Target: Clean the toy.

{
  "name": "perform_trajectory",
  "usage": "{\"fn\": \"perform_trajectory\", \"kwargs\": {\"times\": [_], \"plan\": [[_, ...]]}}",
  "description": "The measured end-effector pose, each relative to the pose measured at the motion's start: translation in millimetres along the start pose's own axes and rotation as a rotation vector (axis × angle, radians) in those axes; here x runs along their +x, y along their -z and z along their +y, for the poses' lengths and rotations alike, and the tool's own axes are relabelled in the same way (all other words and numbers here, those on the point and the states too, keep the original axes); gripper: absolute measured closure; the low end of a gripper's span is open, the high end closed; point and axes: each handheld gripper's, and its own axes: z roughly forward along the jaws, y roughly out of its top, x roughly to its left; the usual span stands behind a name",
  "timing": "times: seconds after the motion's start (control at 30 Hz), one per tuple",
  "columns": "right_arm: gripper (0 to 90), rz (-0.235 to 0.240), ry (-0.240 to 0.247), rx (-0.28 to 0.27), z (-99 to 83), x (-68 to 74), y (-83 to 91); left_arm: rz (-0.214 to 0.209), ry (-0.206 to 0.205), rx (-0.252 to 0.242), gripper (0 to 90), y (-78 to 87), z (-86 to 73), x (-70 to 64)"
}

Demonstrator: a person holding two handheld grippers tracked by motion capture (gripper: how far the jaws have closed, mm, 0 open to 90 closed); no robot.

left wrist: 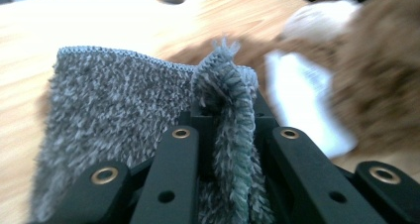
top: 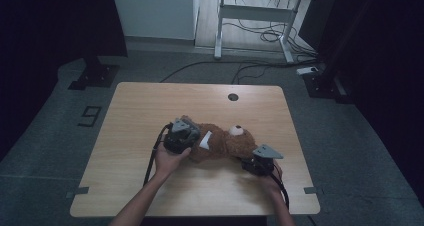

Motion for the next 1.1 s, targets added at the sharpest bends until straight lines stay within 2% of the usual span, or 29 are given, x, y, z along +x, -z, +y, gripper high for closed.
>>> {"fn": "perform_trajectory", "kwargs": {"times": [0.1, 0.23, 0.5, 0.6, 0.7, 0.8, 0.87, 0.93, 1.03, 1.1], "plan": [[44.7, 0.002, -0.002, -0.001, 0.0, -0.3, -0.3, 0.01, 0.048, 0.019, 79.2, 4.8, -15.2, 16.9], [44.7, 0.001, -0.002, -0.001, -0.1, 0.1, -0.6, 0.001, 0.084, 0.021, 79.1, 7.2, -26.8, 27.6], [38.8, 0.018, 0.003, 0.008, 0.4, 2.4, 2.5, -0.012, 0.082, 0.032, 79.1, 10.7, -29.5, 24.7], [39.6, 0.024, 0.03, 0.009, -0.8, 2.3, 3.6, -0.036, 0.089, 0.005, 78.6, 19.2, -15.7, 25.8], [40.0, 0.021, 0.048, 0.009, -1.8, 2.3, 3.4, -0.039, 0.049, -0.026, 78.7, 23.9, 11.6, 20.2], [40.2, 0.016, 0.067, 0.012, -1.6, 3.1, 3.7, -0.05, 0.023, -0.041, 78.6, 18.4, 36.2, 11.6], [40.2, 0.018, 0.064, 0.01, -1.9, 2.9, 3.5, -0.077, 0.021, -0.028, 78.5, 7.2, 50.6, 5.9], [40.1, 0.019, 0.064, 0.011, -2.0, 2.2, 3.7, -0.096, 0.023, 0.03, 78.1, -11.5, 59.1, -1.0], [39.5, 0.022, 0.058, 0.01, -2.1, 1.7, 3.7, -0.091, 0.013, 0.13, 77.4, -37.8, 53.0, -8.8], [35.4, 0.024, 0.037, 0.013, -2.3, 0.6, 3.6, -0.084, 0.01, 0.122, 78.1, -41.2, 47.1, -9.8]]}}
